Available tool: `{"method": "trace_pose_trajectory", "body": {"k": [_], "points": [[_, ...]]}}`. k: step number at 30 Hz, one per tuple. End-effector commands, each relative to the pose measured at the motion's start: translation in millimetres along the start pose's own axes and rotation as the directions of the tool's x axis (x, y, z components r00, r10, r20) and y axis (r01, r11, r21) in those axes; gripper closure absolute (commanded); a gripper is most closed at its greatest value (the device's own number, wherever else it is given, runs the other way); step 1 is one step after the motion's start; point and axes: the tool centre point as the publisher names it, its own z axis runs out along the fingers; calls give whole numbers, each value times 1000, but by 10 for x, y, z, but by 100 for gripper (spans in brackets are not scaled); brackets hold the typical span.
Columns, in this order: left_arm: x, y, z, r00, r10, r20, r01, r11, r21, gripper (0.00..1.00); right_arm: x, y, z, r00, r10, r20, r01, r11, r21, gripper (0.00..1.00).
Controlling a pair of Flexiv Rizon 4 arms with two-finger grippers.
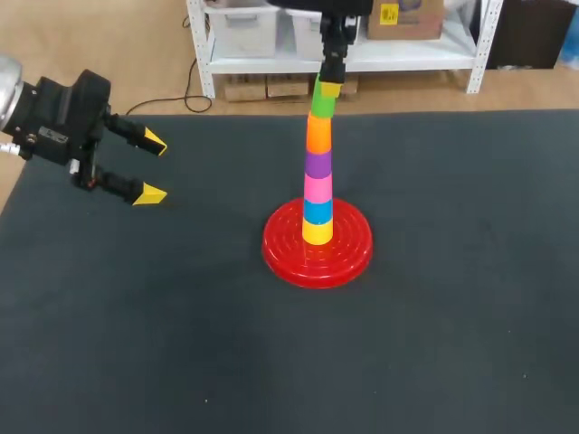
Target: Pick up and stack the cylinders on the red base in this order: pink,purple,orange,green
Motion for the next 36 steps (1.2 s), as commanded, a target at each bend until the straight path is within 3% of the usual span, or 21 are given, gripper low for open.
{"method": "trace_pose_trajectory", "body": {"k": [1, 36], "points": [[8, -8, 3, 1000, 1, 1, -1, 1000, -3, 0, -15, 4, 34, 1000, 2, -2, -2, 1000, 7, 100], [8, -8, 3, 1000, 1, 1, -1, 1000, -3, 0, -43, 0, 189, 997, -21, -69, 24, 999, 43, 100]]}}
